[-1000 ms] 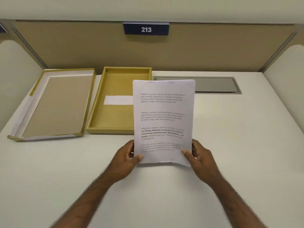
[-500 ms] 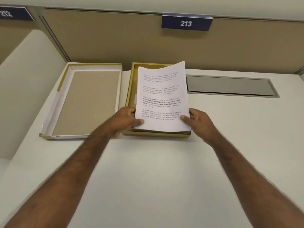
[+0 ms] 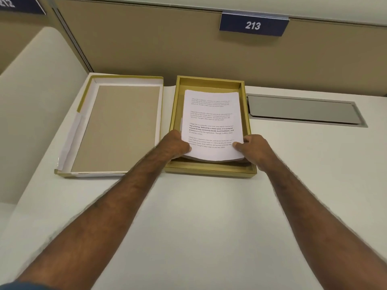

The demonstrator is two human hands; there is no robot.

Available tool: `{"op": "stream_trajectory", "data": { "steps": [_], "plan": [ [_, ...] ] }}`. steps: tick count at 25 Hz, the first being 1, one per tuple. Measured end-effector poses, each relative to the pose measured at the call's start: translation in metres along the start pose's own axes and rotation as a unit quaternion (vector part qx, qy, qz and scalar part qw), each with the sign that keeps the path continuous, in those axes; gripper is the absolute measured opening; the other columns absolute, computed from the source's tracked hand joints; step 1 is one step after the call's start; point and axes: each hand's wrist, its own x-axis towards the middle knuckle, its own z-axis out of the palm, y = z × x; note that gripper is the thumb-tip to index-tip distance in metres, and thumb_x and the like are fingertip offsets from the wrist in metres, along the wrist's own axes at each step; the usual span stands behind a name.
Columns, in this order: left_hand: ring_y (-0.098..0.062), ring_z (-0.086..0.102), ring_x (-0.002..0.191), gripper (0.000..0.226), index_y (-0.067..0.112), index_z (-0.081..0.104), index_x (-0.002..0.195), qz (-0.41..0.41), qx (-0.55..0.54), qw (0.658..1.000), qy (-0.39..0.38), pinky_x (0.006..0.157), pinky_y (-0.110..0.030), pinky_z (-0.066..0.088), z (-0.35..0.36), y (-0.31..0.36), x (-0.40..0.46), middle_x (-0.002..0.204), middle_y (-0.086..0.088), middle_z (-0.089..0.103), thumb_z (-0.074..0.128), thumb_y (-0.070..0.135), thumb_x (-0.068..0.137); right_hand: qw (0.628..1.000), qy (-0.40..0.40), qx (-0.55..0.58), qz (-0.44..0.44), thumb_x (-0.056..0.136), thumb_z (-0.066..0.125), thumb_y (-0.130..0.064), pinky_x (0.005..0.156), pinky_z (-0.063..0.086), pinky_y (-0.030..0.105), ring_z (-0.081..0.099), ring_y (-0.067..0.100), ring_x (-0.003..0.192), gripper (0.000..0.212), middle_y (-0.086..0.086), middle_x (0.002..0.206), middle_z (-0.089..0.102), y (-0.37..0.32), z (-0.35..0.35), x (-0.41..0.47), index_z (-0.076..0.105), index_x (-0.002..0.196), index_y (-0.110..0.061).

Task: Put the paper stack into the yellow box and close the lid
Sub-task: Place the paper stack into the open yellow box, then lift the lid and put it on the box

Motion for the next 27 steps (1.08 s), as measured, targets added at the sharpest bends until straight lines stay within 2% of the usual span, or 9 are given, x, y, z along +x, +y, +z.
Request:
{"op": "stream_trajectory", "data": {
  "steps": [3, 5, 7, 10, 12, 14, 17, 23, 27],
  "plan": [
    [-0.017, 0.059, 0.089, 0.046, 0.006, 0.062, 0.133, 0.032, 0.029, 0.998, 0.049, 0.058, -0.02, 0.039, 0.001, -0.001, -0.017, 0.115, -0.004, 0.067, 0.074, 0.026, 0.094, 0.999, 0.025, -0.027, 0.016, 0.101, 0.072, -0.047, 0.094, 0.066, 0.053, 0.078, 0.038, 0.101, 0.049, 0.018, 0.12, 0.081, -0.002, 0.001, -0.007, 0.078, 0.114, 0.001],
    [-0.022, 0.062, 0.103, 0.05, 0.006, 0.062, 0.134, 0.071, 0.01, 0.993, 0.093, 0.076, -0.027, 0.052, 0.004, -0.014, -0.035, 0.12, -0.006, 0.067, 0.075, 0.033, 0.094, 0.997, 0.044, -0.051, 0.027, 0.099, 0.068, -0.058, 0.094, 0.065, 0.056, 0.078, 0.043, 0.098, 0.066, 0.025, 0.111, 0.081, -0.005, 0.0, -0.018, 0.076, 0.111, 0.007],
    [-0.023, 0.067, 0.11, 0.049, 0.008, 0.065, 0.134, 0.116, -0.05, 0.979, 0.159, 0.093, -0.034, 0.058, 0.005, -0.038, -0.06, 0.126, -0.007, 0.07, 0.077, 0.032, 0.093, 0.995, 0.071, -0.069, 0.027, 0.099, 0.065, -0.062, 0.097, 0.064, 0.052, 0.078, 0.041, 0.101, 0.071, 0.022, 0.11, 0.082, -0.006, -0.002, -0.032, 0.074, 0.121, 0.004],
    [-0.016, 0.072, 0.092, 0.03, 0.016, 0.072, 0.119, 0.141, -0.117, 0.93, 0.32, 0.08, -0.016, 0.058, -0.001, -0.087, -0.093, 0.107, 0.0, 0.075, 0.075, 0.033, 0.095, 0.987, 0.128, -0.092, -0.009, 0.099, 0.066, -0.059, 0.099, 0.052, 0.035, 0.073, 0.03, 0.121, 0.06, 0.008, 0.13, 0.08, -0.012, 0.004, -0.056, 0.073, 0.135, -0.011],
    [-0.017, 0.077, 0.081, 0.022, 0.022, 0.072, 0.109, 0.07, -0.212, 0.895, 0.385, 0.078, -0.023, 0.063, -0.007, -0.12, -0.108, 0.094, 0.003, 0.077, 0.072, 0.039, 0.095, 0.985, 0.144, -0.054, -0.077, 0.099, 0.073, -0.051, 0.098, 0.049, 0.028, 0.073, 0.022, 0.123, 0.05, 0.002, 0.132, 0.08, -0.024, 0.023, -0.073, 0.074, 0.135, -0.017],
    [-0.015, 0.079, 0.069, 0.017, 0.023, 0.072, 0.101, -0.008, -0.324, 0.86, 0.394, 0.078, -0.04, 0.067, -0.006, -0.147, -0.115, 0.086, 0.0, 0.078, 0.07, 0.038, 0.096, 0.977, 0.138, -0.015, -0.165, 0.098, 0.078, -0.04, 0.103, 0.053, 0.03, 0.073, 0.018, 0.122, 0.038, -0.001, 0.129, 0.081, -0.042, 0.046, -0.085, 0.078, 0.129, -0.018],
    [-0.011, 0.076, 0.061, 0.003, 0.021, 0.07, 0.098, -0.047, -0.417, 0.825, 0.378, 0.084, -0.05, 0.066, -0.001, -0.174, -0.122, 0.082, -0.006, 0.076, 0.068, 0.021, 0.1, 0.948, 0.099, -0.012, -0.303, 0.099, 0.079, -0.029, 0.104, 0.059, 0.043, 0.073, 0.018, 0.117, 0.025, 0.0, 0.122, 0.082, -0.078, 0.088, -0.096, 0.082, 0.121, -0.017],
    [-0.01, 0.08, 0.073, 0.025, 0.023, 0.069, 0.12, -0.02, -0.427, 0.832, 0.354, 0.074, -0.02, 0.06, 0.005, -0.184, -0.126, 0.092, -0.008, 0.081, 0.071, 0.015, 0.097, 0.899, -0.071, -0.074, -0.426, 0.099, 0.076, -0.032, 0.092, 0.062, 0.04, 0.077, 0.018, 0.1, 0.028, 0.0, 0.112, 0.085, -0.176, 0.18, -0.108, 0.082, 0.121, -0.016],
    [-0.004, 0.079, 0.081, 0.022, 0.021, 0.07, 0.118, -0.032, -0.408, 0.848, 0.336, 0.078, -0.016, 0.06, 0.004, -0.187, -0.125, 0.089, 0.007, 0.081, 0.072, 0.018, 0.097, 0.864, -0.146, -0.175, -0.45, 0.1, 0.072, -0.042, 0.092, 0.056, 0.035, 0.073, 0.023, 0.114, 0.042, 0.002, 0.124, 0.08, -0.229, 0.252, -0.119, 0.074, 0.135, -0.018]
  ]
}}
